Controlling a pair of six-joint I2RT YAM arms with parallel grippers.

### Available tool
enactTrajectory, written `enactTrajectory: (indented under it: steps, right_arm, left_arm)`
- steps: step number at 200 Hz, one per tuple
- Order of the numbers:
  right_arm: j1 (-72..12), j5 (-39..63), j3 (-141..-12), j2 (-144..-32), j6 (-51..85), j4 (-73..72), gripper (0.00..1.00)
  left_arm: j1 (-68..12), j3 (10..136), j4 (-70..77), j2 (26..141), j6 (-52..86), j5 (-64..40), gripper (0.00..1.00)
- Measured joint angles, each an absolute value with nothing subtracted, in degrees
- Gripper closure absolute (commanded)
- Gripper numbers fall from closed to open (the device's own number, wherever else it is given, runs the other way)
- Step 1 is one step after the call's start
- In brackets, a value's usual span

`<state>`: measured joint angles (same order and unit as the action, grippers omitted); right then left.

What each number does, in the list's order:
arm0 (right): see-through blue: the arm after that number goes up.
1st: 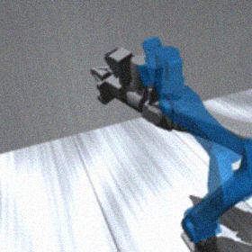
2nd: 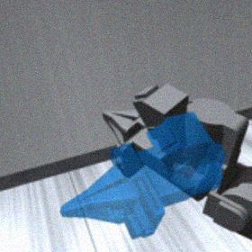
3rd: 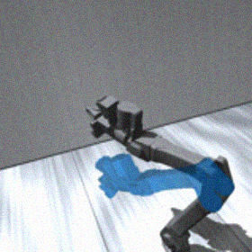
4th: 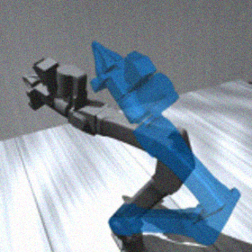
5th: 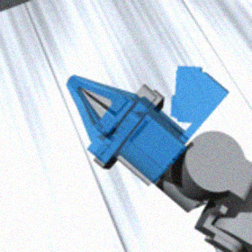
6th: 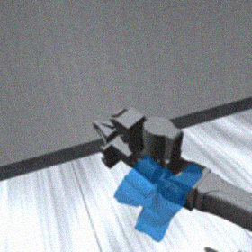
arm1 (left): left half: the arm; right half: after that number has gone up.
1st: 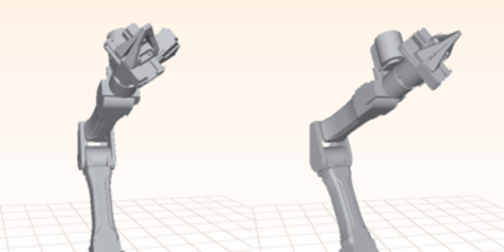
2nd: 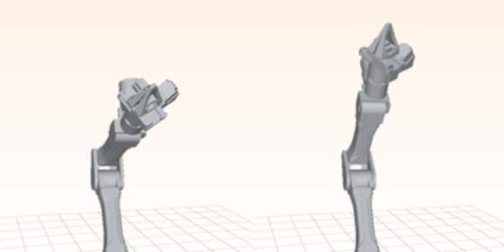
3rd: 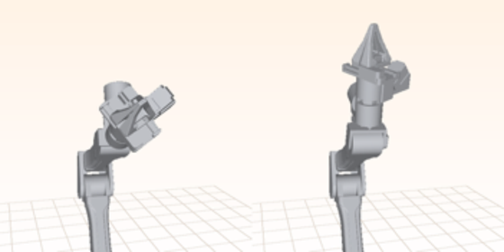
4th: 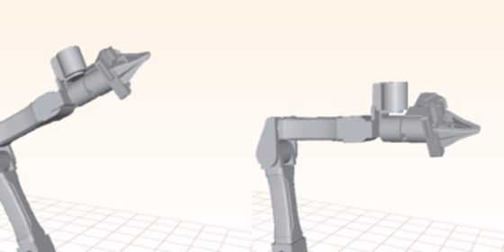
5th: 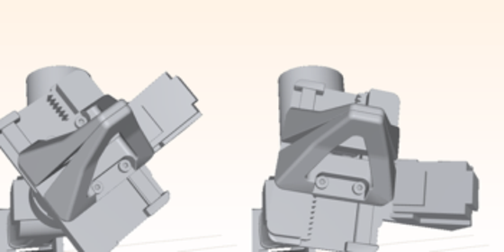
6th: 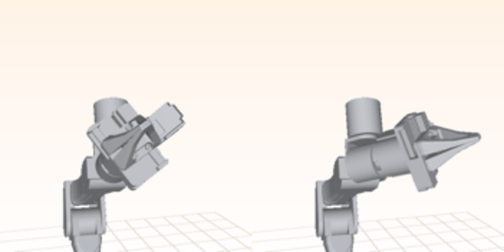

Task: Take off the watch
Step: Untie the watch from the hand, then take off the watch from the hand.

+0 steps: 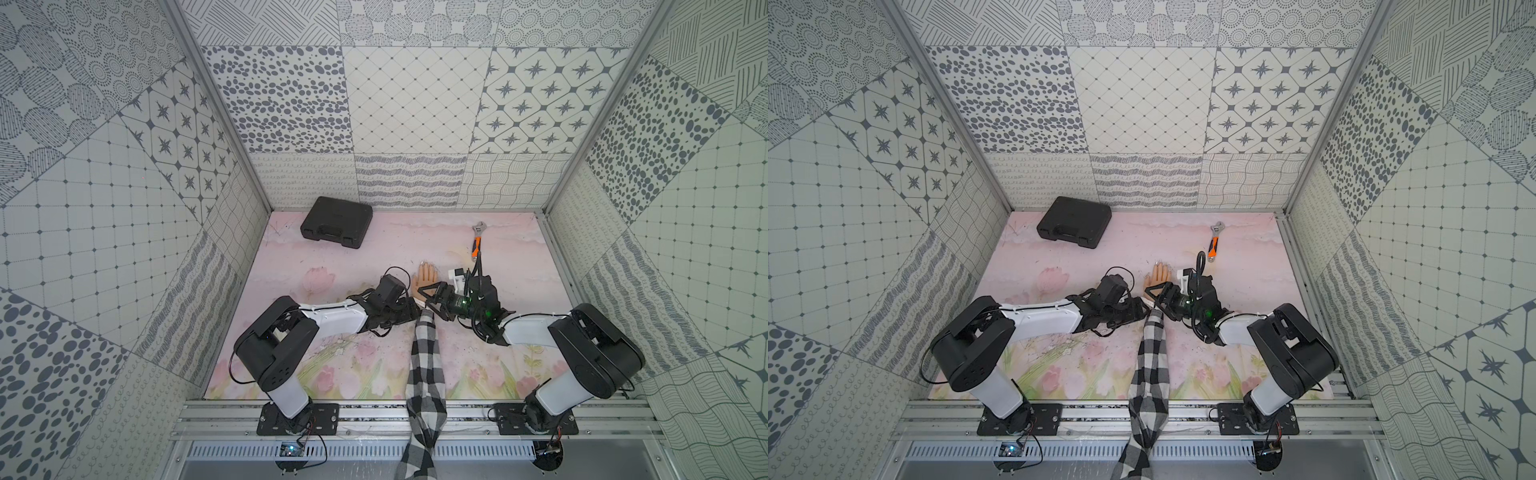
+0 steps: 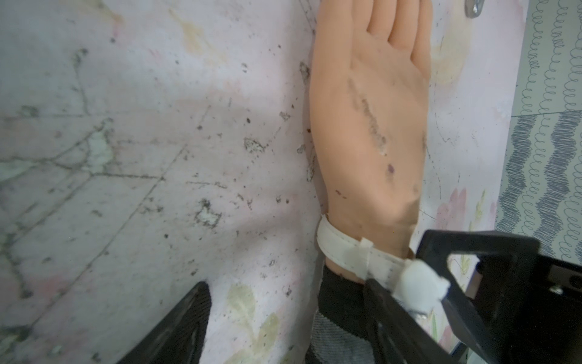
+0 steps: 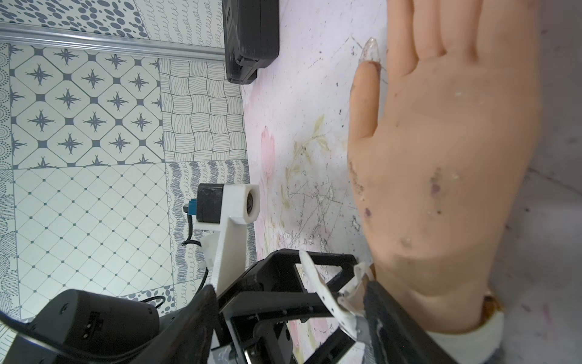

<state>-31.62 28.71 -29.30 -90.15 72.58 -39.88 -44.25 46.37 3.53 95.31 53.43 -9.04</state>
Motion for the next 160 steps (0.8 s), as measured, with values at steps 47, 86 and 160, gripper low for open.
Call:
enactTrajectory:
  steps: [47, 86, 160]
  right_arm:
    - [-33.2, 30.5, -33.9, -90.4, 73.3, -39.4, 0.25]
    - [-34.2, 31.8, -35.9, -91.6, 73.3, -39.2, 0.27]
    - [-28.4, 30.9, -35.5, -77.7, 67.3, -23.2, 0.33]
  left_arm:
    - [-44.3, 45.9, 4.6, 95.3, 53.5, -9.0, 0.22]
    - [-44.4, 45.1, 4.8, 94.5, 53.5, -8.7, 0.22]
    - [-44.6, 43.5, 1.3, 91.0, 53.4, -7.9, 0.22]
